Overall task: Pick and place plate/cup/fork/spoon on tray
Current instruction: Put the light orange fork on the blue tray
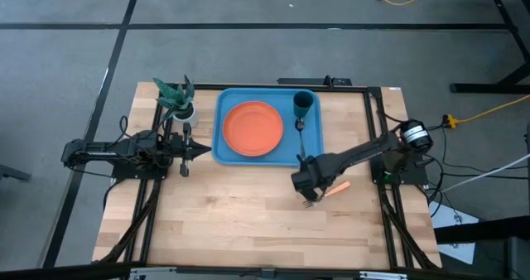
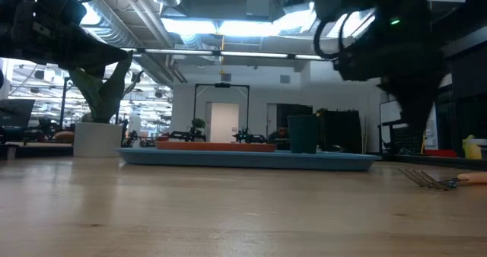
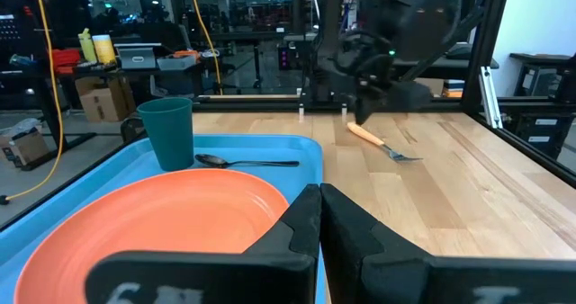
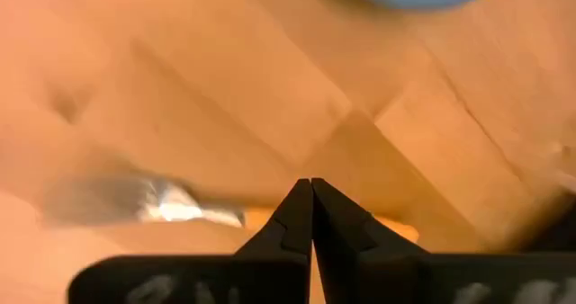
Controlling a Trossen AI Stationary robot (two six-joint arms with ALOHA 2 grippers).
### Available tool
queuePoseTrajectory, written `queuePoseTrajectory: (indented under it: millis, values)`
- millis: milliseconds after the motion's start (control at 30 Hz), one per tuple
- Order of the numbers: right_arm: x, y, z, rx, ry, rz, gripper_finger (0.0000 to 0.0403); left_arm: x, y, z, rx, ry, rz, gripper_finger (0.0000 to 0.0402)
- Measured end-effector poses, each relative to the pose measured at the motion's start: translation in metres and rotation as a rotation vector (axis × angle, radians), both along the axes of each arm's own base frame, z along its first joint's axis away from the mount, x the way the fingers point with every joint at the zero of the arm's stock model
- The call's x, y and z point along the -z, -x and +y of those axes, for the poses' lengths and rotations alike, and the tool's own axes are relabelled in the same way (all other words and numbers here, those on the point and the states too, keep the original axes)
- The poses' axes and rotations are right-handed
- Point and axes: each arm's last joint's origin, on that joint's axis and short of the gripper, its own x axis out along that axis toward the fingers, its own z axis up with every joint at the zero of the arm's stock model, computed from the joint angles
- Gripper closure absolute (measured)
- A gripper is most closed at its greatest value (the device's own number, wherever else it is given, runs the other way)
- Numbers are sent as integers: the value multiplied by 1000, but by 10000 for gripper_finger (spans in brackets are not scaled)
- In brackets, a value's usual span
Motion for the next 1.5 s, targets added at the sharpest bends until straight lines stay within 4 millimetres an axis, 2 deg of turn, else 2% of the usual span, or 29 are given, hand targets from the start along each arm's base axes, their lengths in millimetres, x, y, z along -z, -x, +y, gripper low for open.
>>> queuePoseTrajectory:
  millis: [233, 500, 667, 800, 1033, 1333, 1500]
  values:
    - [-5, 14, 37, -312, -19, 46, 390, 0, 0, 0, 0, 0, 0, 401]
    - [-16, 29, 73, -435, 62, 18, 387, 0, 0, 0, 0, 0, 0, 401]
    - [-21, 37, 89, -475, 46, 17, 386, 0, 0, 0, 0, 0, 0, 401]
    - [-21, 41, 93, -457, 58, 25, 383, 0, 0, 0, 0, 0, 0, 401]
    - [-22, 46, 92, -653, 97, 78, 342, 0, 0, 0, 0, 0, 0, 401]
    - [5, 51, 86, -948, 53, 136, 294, 0, 0, 0, 0, 0, 0, 401]
    - [17, 50, 77, -1016, 37, 147, 287, 0, 0, 0, 0, 0, 0, 401]
